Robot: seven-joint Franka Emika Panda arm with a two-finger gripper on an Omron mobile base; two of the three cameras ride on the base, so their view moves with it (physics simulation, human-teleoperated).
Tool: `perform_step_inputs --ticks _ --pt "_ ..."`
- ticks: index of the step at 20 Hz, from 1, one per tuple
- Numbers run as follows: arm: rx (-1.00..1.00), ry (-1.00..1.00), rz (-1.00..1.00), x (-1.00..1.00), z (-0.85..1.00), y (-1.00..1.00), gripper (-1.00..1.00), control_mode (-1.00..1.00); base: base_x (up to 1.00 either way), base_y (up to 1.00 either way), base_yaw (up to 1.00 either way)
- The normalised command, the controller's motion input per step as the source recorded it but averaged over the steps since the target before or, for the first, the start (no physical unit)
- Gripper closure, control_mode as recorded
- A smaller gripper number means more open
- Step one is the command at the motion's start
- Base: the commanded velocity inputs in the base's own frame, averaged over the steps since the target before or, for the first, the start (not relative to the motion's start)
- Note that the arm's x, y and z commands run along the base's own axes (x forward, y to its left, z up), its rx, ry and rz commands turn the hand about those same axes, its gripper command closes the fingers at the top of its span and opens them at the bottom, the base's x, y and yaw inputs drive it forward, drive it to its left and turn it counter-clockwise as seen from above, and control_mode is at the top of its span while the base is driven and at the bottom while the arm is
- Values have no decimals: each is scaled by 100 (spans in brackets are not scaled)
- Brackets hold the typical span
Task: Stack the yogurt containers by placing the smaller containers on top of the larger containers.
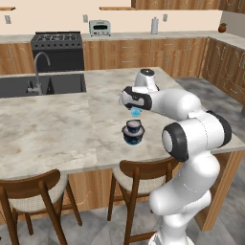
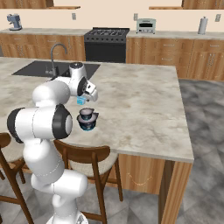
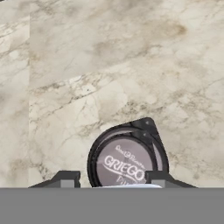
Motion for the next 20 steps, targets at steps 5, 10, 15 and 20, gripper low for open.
perform_step_inputs --ticks 5,10,15,20 --pt "0 0 0 -10 -3 0 100 -100 0 0 0" --pt "-1 2 0 0 -15 0 100 -100 0 0 0" --pt "-1 3 0 4 -23 0 100 -100 0 0 0" --pt "0 3 0 13 -22 0 100 -100 0 0 0"
